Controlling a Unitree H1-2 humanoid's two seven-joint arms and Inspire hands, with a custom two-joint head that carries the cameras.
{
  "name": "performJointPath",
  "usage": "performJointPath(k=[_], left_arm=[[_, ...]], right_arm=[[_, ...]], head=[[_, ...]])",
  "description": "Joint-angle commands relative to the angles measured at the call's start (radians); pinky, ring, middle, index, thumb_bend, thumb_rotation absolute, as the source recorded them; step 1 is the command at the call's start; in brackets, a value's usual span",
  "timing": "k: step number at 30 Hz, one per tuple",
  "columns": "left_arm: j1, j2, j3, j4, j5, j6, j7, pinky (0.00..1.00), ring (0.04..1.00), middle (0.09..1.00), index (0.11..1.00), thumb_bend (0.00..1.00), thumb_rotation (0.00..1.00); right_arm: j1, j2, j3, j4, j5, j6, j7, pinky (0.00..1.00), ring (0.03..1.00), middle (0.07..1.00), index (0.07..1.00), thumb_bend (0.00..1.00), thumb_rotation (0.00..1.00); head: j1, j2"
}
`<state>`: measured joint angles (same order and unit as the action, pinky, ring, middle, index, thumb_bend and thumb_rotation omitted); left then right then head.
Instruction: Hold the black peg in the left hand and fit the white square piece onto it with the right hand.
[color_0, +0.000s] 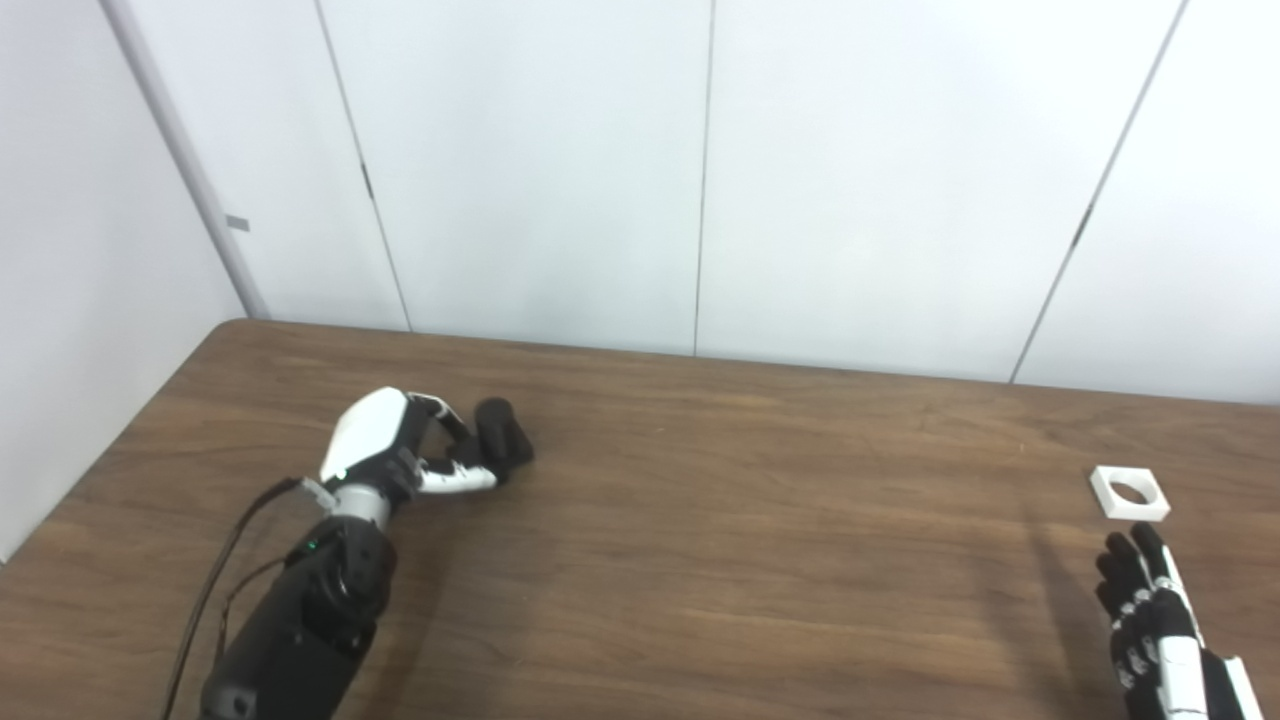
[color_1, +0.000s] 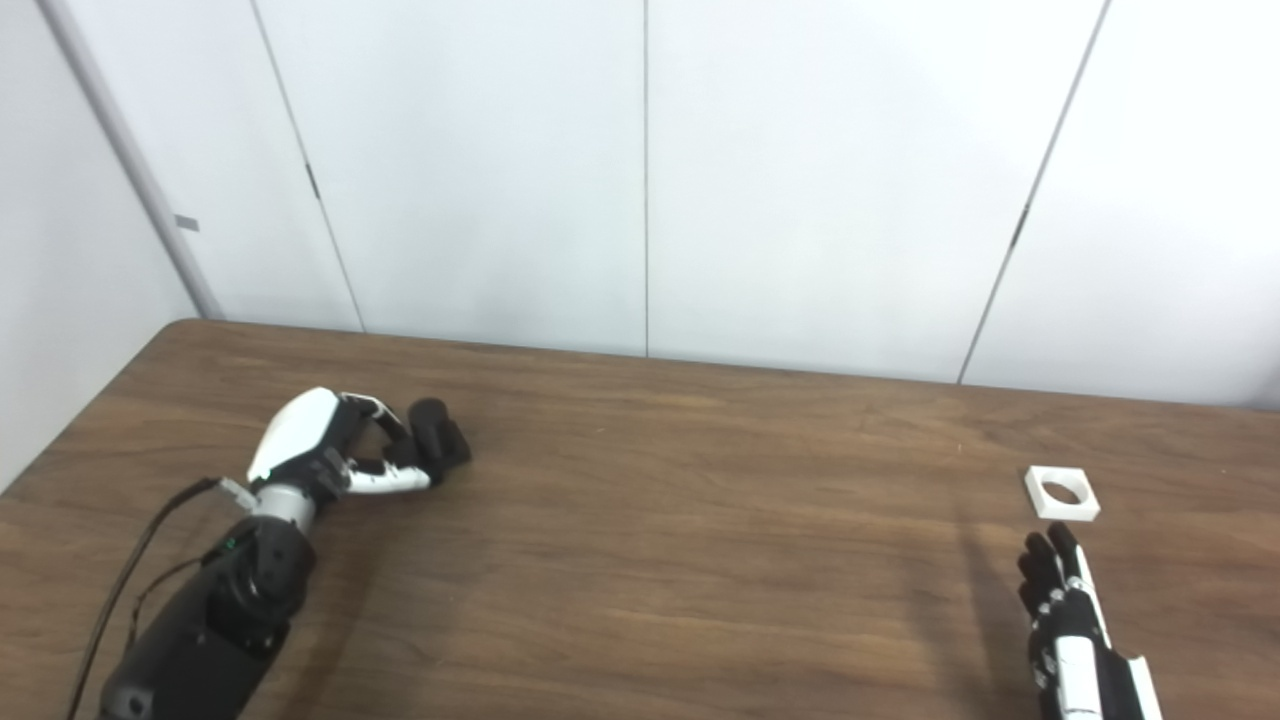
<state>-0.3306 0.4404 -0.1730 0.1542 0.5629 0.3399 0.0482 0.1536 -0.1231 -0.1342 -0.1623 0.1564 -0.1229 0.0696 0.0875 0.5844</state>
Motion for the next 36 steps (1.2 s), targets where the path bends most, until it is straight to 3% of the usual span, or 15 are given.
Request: performJointPath(k=[1, 8, 18, 25, 31, 36], left_arm=[[-0.014, 0.017, -0.005, -0.053, 0.039, -0.038, 0.018, 1.0, 0.903, 0.819, 0.486, 0.52, 0.05], [0.05, -0.013, -0.011, -0.11, 0.058, -0.123, 0.05, 1.0, 0.922, 0.82, 0.486, 0.52, 0.05], [0.149, -0.09, -0.025, -0.198, 0.094, -0.195, 0.067, 1.0, 0.899, 0.801, 0.486, 0.52, 0.05], [0.208, -0.121, -0.07, -0.269, 0.141, -0.241, 0.042, 1.0, 0.895, 0.793, 0.486, 0.52, 0.05], [0.24, -0.14, -0.11, -0.314, 0.174, -0.237, -0.013, 1.0, 0.907, 0.802, 0.485, 0.52, 0.05], [0.261, -0.156, -0.132, -0.337, 0.178, -0.224, -0.066, 1.0, 0.926, 0.811, 0.485, 0.52, 0.05]], right_arm=[[0.016, 0.022, 0.012, 0.035, -0.005, -0.015, -0.005, 1.0, 0.974, 0.971, 0.979, 0.53, 0.96], [0.009, 0.034, 0.016, 0.034, -0.022, -0.002, -0.013, 1.0, 0.977, 0.97, 0.979, 0.53, 0.96], [0.001, 0.047, 0.025, 0.029, -0.028, 0.011, -0.015, 1.0, 0.962, 0.959, 0.97, 0.52, 0.97], [0.0, 0.064, 0.031, -0.003, -0.035, 0.033, -0.027, 0.97, 0.944, 0.95, 0.963, 0.48, 0.96], [-0.001, 0.074, 0.038, -0.034, -0.051, 0.064, -0.039, 0.97, 0.943, 0.95, 0.961, 0.53, 0.96], [-0.002, 0.075, 0.043, -0.047, -0.052, 0.072, -0.038, 0.97, 0.942, 0.954, 0.96, 0.51, 0.95]], head=[[-0.004, 0.002], [-0.025, 0.009], [-0.067, 0.029], [-0.099, 0.057], [-0.125, 0.081], [-0.145, 0.101]])
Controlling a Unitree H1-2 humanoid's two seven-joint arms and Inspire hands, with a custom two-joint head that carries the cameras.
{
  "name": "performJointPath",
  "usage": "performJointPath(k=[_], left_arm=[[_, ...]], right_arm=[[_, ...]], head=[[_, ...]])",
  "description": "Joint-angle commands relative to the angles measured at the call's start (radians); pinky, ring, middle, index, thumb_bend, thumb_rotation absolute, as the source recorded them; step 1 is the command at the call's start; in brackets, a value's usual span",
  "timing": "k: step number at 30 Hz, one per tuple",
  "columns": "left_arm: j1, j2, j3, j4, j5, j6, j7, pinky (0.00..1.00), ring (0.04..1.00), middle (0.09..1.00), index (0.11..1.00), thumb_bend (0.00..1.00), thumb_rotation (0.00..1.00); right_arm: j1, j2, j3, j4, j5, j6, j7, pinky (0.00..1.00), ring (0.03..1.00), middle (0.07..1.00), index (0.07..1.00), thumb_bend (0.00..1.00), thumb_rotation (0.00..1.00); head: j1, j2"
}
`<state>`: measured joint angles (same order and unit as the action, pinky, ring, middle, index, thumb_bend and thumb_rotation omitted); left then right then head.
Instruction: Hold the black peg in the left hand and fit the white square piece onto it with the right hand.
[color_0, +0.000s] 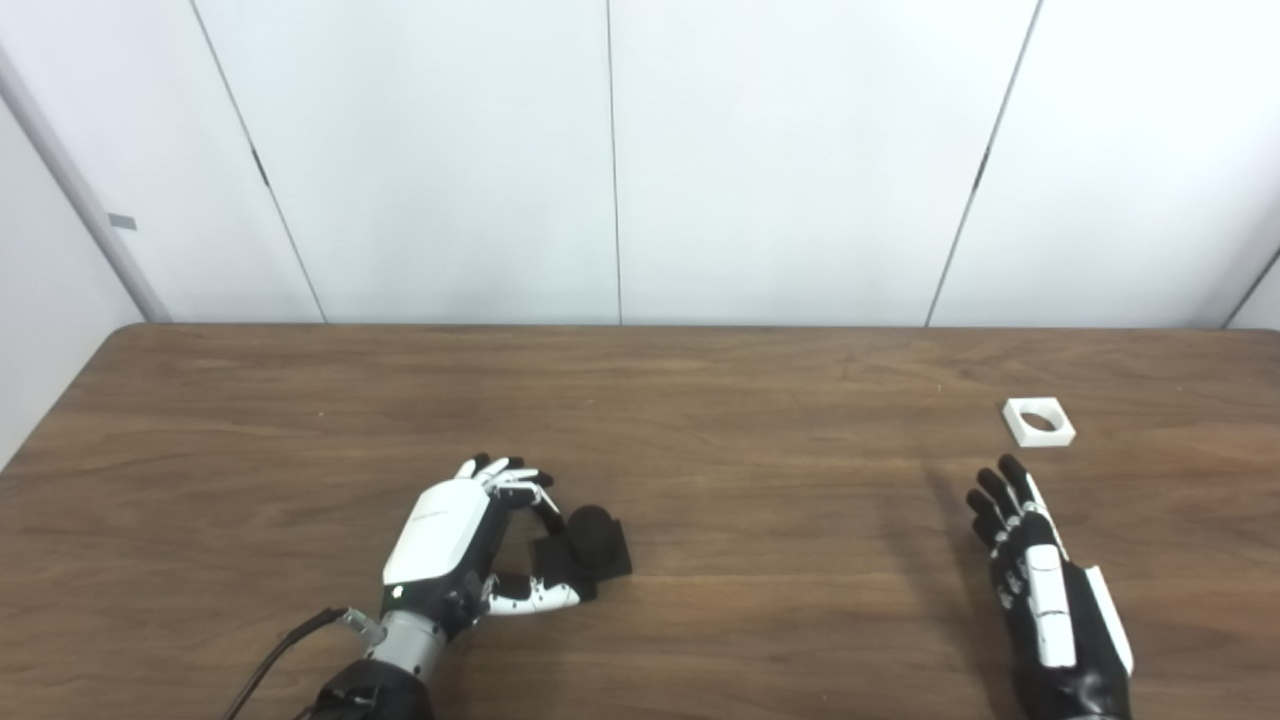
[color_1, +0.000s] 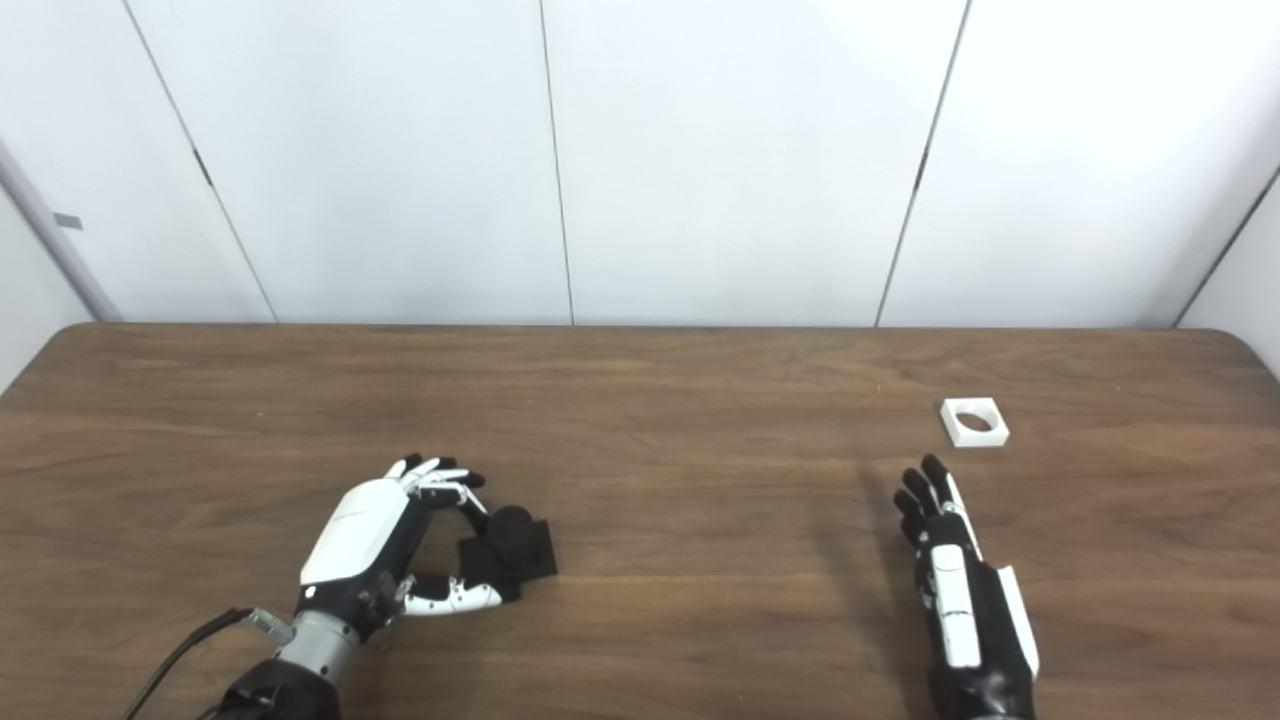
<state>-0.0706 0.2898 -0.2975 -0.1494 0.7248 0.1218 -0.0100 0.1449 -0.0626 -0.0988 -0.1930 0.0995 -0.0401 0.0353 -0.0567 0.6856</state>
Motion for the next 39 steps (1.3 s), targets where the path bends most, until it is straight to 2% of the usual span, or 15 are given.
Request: performJointPath(k=[1, 19, 22, 27, 31, 34, 39], left_arm=[[0.005, -0.009, -0.012, -0.038, 0.019, -0.004, -0.015, 1.0, 0.927, 0.812, 0.485, 0.52, 0.05], [0.054, -0.044, -0.056, -0.021, 0.036, -0.034, -0.056, 1.0, 0.926, 0.812, 0.485, 0.52, 0.05], [0.057, -0.046, -0.061, -0.018, 0.034, -0.034, -0.062, 1.0, 0.928, 0.815, 0.485, 0.52, 0.05], [0.061, -0.052, -0.067, -0.006, 0.026, -0.036, -0.062, 1.0, 0.922, 0.811, 0.485, 0.52, 0.05], [0.062, -0.056, -0.07, -0.002, 0.022, -0.032, -0.069, 1.0, 0.925, 0.816, 0.485, 0.52, 0.05], [0.062, -0.052, -0.07, -0.002, 0.02, -0.028, -0.078, 1.0, 0.929, 0.819, 0.485, 0.52, 0.05], [0.063, -0.031, -0.06, -0.001, -0.013, -0.052, -0.086, 1.0, 0.918, 0.812, 0.485, 0.52, 0.05]], right_arm=[[0.006, 0.015, 0.008, -0.021, 0.005, -0.007, -0.004, 0.98, 0.943, 0.956, 0.963, 0.51, 0.95], [0.018, 0.006, 0.006, -0.093, -0.016, 0.051, -0.019, 0.98, 0.938, 0.949, 0.951, 0.51, 0.95], [0.018, 0.003, 0.001, -0.104, -0.016, 0.065, -0.023, 0.97, 0.938, 0.944, 0.942, 0.53, 0.91], [0.012, -0.008, -0.004, -0.115, -0.049, 0.081, -0.033, 0.96, 0.935, 0.937, 0.926, 0.52, 0.8], [0.002, -0.014, -0.015, -0.126, -0.051, 0.093, -0.036, 0.92, 0.926, 0.927, 0.91, 0.54, 0.64], [-0.013, -0.019, -0.02, -0.154, -0.127, 0.122, -0.065, 0.85, 0.894, 0.897, 0.87, 0.59, 0.53], [-0.05, -0.043, -0.01, -0.185, -0.283, 0.157, -0.099, 0.89, 0.902, 0.884, 0.785, 0.61, 0.39]], head=[[-0.004, 0.005], [-0.053, 0.049], [-0.062, 0.057], [-0.077, 0.063], [-0.093, 0.069], [-0.121, 0.069], [-0.197, 0.063]])
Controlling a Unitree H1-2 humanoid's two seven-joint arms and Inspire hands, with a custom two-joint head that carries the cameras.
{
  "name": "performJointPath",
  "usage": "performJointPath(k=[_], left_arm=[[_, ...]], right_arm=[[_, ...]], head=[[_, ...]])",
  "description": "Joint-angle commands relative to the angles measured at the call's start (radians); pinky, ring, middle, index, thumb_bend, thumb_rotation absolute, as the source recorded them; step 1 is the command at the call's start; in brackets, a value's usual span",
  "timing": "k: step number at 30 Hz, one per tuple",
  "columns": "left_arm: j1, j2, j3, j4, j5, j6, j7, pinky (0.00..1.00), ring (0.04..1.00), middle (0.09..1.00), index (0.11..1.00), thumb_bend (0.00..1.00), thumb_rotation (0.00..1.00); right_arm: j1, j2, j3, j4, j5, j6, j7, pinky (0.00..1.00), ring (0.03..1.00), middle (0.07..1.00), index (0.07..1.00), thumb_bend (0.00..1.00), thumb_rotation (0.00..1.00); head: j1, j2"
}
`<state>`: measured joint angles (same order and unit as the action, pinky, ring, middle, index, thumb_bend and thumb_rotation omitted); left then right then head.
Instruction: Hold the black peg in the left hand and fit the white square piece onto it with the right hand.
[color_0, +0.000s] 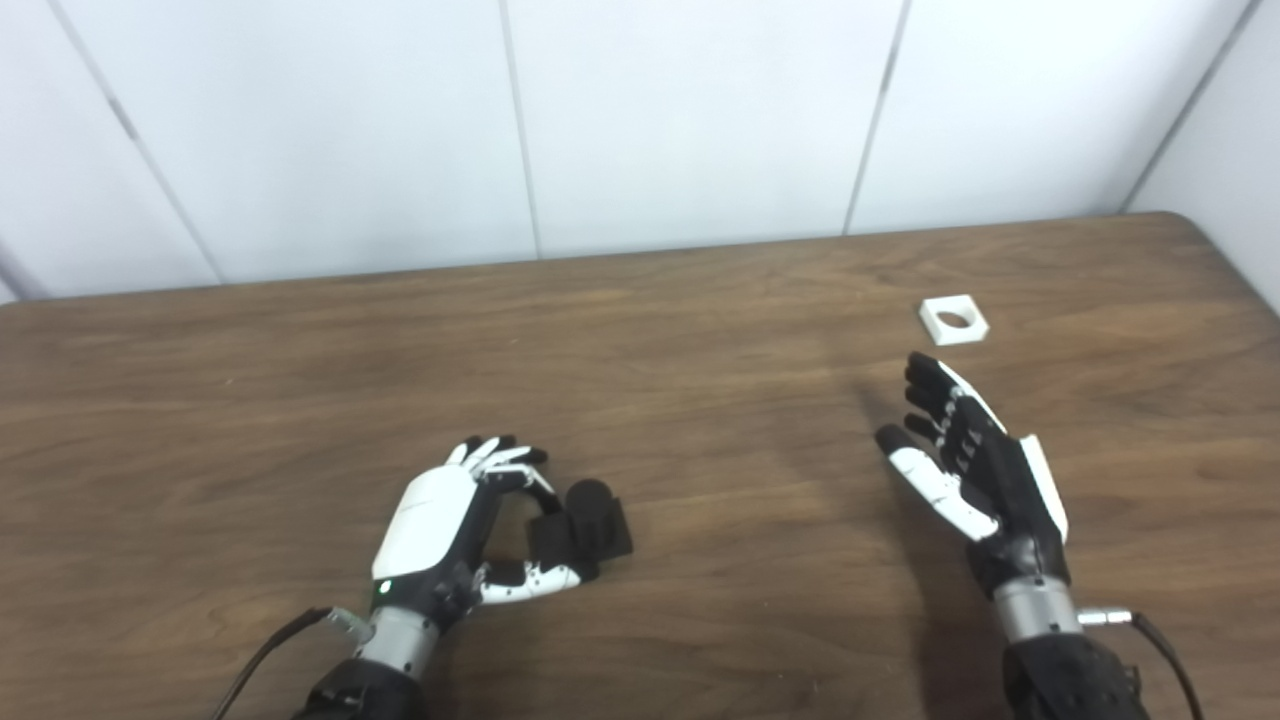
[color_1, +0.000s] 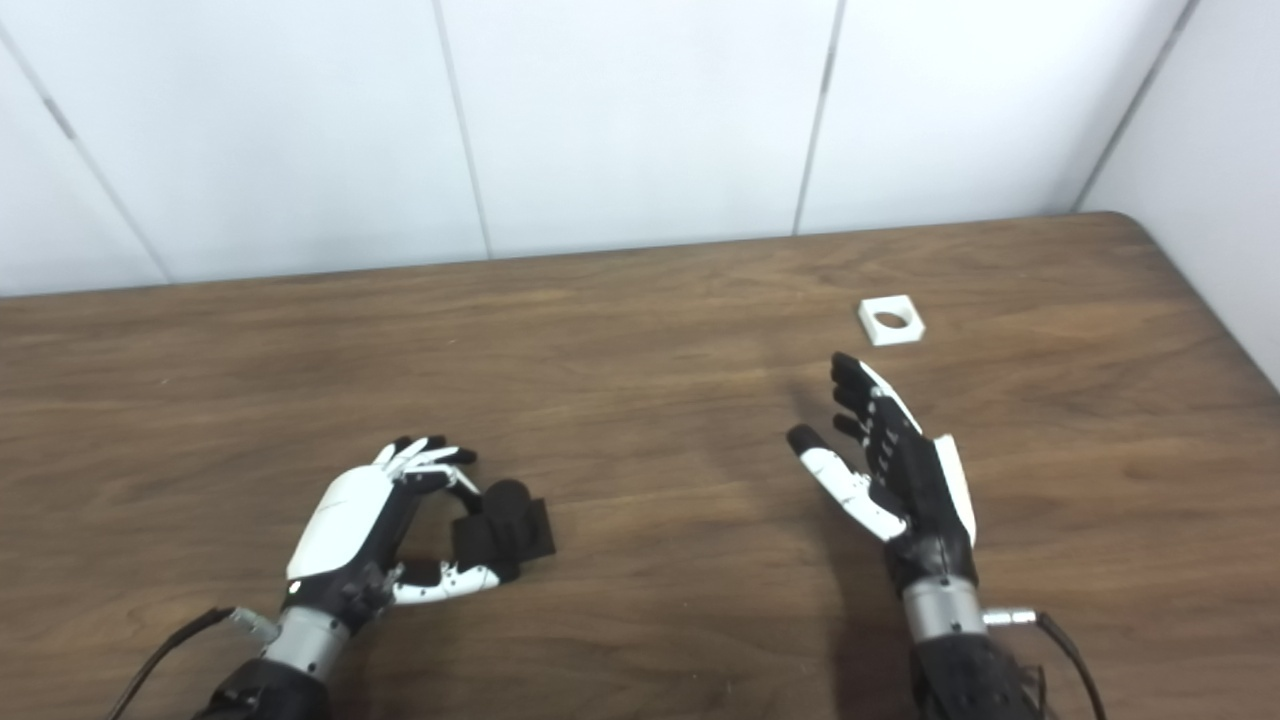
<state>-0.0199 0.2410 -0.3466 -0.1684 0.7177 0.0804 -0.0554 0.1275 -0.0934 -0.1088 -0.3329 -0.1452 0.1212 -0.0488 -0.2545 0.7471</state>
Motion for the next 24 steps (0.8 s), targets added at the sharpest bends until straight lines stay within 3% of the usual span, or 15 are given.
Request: performJointPath(k=[1, 6, 12, 17, 24], left_arm=[[0.013, 0.022, -0.01, 0.017, -0.011, -0.014, -0.043, 1.0, 0.915, 0.811, 0.485, 0.52, 0.05], [0.012, 0.038, -0.006, 0.019, -0.023, -0.034, -0.042, 1.0, 0.902, 0.804, 0.485, 0.52, 0.05], [0.008, 0.051, -0.003, 0.02, -0.021, -0.046, -0.05, 1.0, 0.894, 0.798, 0.484, 0.52, 0.05], [0.01, 0.054, -0.007, 0.023, -0.01, -0.058, -0.048, 1.0, 0.887, 0.79, 0.485, 0.52, 0.05], [0.019, 0.056, -0.014, 0.019, -0.009, -0.063, -0.055, 1.0, 0.884, 0.785, 0.485, 0.52, 0.05]], right_arm=[[-0.043, -0.016, -0.001, -0.048, -0.057, 0.005, -0.019, 0.89, 0.905, 0.887, 0.767, 0.61, 0.36], [-0.09, -0.041, -0.002, -0.042, -0.12, 0.031, -0.024, 0.93, 0.931, 0.899, 0.718, 0.67, 0.31], [-0.168, -0.124, -0.017, -0.027, -0.206, 0.082, -0.01, 0.96, 0.937, 0.902, 0.701, 0.75, 0.28], [-0.234, -0.238, -0.008, -0.016, -0.313, 0.163, 0.03, 0.93, 0.933, 0.919, 0.699, 0.77, 0.27], [-0.337, -0.374, 0.017, 0.084, -0.376, 0.2, 0.096, 0.92, 0.968, 0.936, 0.689, 0.8, 0.2]], head=[[-0.015, 0.0], [-0.072, -0.006], [-0.128, -0.013], [-0.152, -0.017], [-0.199, -0.025]])
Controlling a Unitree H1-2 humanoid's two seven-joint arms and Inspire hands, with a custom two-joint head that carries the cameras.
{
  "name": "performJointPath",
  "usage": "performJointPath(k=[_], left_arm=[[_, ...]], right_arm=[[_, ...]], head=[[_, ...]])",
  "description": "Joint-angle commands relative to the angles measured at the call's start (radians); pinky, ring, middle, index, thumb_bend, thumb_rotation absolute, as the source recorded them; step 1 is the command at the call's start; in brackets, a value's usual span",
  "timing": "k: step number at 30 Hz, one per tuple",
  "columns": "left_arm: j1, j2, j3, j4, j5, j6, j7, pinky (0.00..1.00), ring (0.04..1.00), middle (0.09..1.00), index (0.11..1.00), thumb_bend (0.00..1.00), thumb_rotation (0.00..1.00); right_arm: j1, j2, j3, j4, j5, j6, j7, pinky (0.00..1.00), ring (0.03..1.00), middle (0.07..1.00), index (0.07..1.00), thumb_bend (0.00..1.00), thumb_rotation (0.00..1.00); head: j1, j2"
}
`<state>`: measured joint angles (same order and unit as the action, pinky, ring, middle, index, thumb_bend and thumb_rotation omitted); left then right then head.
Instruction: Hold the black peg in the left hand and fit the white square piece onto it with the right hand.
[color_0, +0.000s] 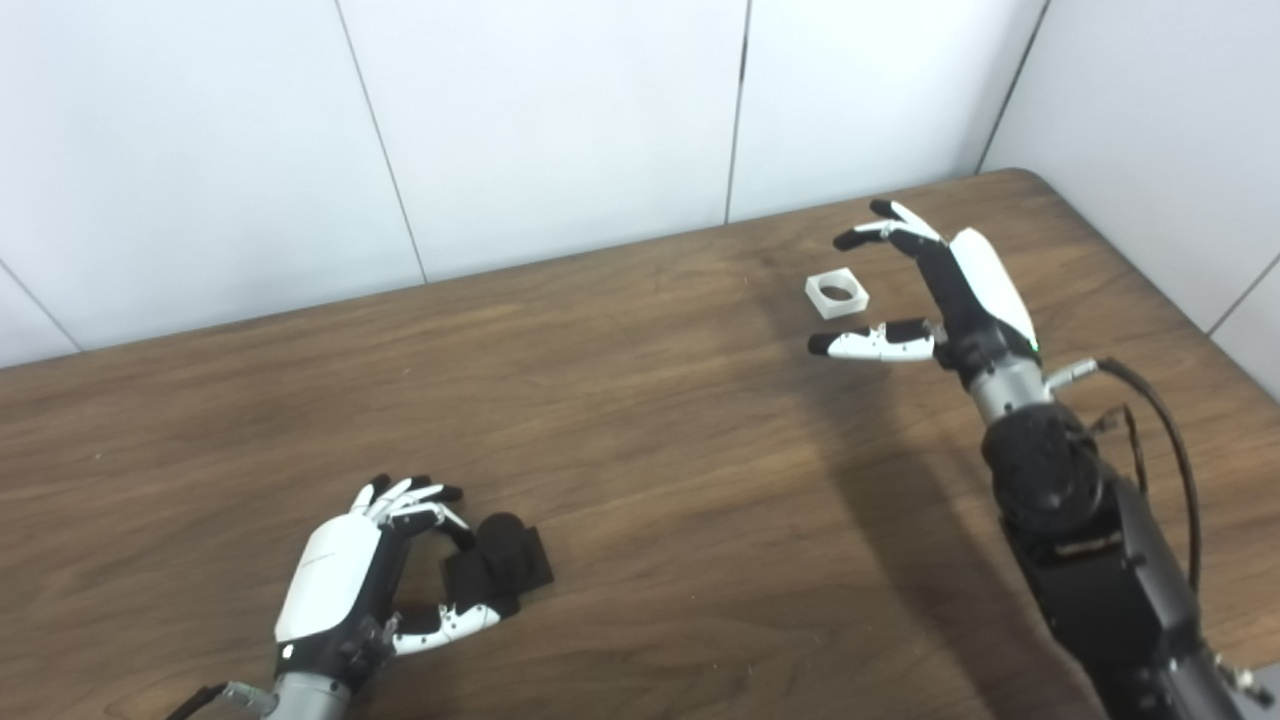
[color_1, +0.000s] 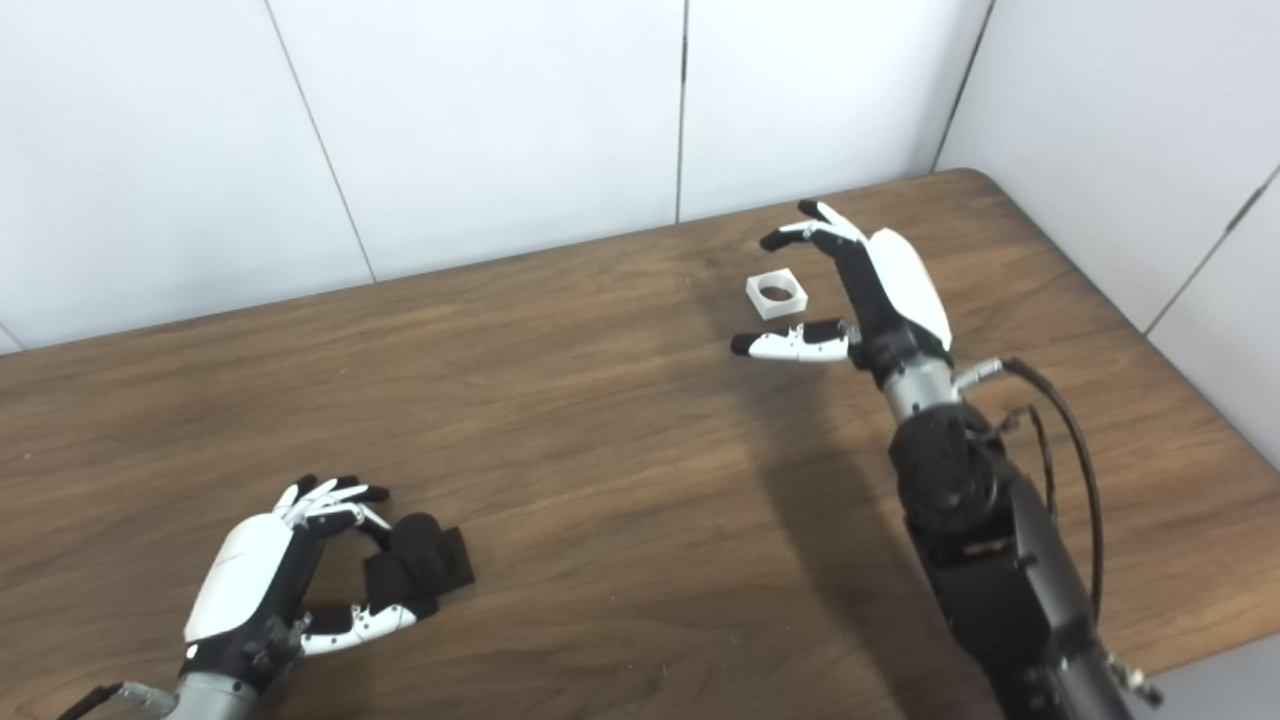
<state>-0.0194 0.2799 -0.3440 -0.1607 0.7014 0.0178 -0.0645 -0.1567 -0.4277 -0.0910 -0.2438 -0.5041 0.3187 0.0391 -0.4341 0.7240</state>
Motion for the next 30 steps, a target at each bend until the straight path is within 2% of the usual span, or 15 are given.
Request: performJointPath(k=[1, 5, 9, 20, 25, 30], left_arm=[[0.018, 0.018, -0.017, 0.01, 0.008, -0.001, -0.046, 1.0, 0.884, 0.786, 0.485, 0.52, 0.05], [0.019, 0.02, -0.016, 0.011, 0.003, -0.006, -0.045, 1.0, 0.882, 0.787, 0.485, 0.52, 0.05], [0.02, 0.02, -0.017, 0.015, 0.009, -0.004, -0.043, 1.0, 0.875, 0.784, 0.485, 0.52, 0.05], [0.028, 0.023, -0.003, 0.023, -0.005, -0.024, -0.035, 1.0, 0.865, 0.774, 0.484, 0.52, 0.05], [0.03, 0.028, -0.002, 0.015, -0.007, -0.024, -0.045, 1.0, 0.866, 0.776, 0.484, 0.52, 0.05], [0.031, 0.028, 0.0, 0.019, -0.015, -0.027, -0.044, 1.0, 0.867, 0.777, 0.484, 0.52, 0.05]], right_arm=[[-0.07, -0.056, 0.005, 0.014, -0.023, 0.007, 0.022, 0.94, 0.983, 0.945, 0.69, 0.8, 0.19], [-0.122, -0.115, 0.038, 0.078, -0.043, 0.008, 0.067, 0.97, 1.0, 0.96, 0.698, 0.8, 0.18], [-0.199, -0.164, 0.091, 0.179, -0.064, 0.042, 0.128, 1.0, 1.0, 0.967, 0.708, 0.82, 0.2], [-0.38, -0.219, 0.207, 0.399, -0.104, 0.071, 0.206, 1.0, 1.0, 0.967, 0.724, 0.84, 0.2], [-0.448, -0.244, 0.27, 0.47, -0.147, 0.075, 0.242, 1.0, 1.0, 0.96, 0.721, 0.84, 0.16], [-0.494, -0.263, 0.325, 0.514, -0.191, 0.063, 0.269, 1.0, 1.0, 0.948, 0.718, 0.85, 0.17]], head=[[-0.02, -0.002], [-0.035, -0.005], [-0.044, -0.007], [-0.049, -0.01], [-0.05, -0.01], [-0.052, -0.011]])
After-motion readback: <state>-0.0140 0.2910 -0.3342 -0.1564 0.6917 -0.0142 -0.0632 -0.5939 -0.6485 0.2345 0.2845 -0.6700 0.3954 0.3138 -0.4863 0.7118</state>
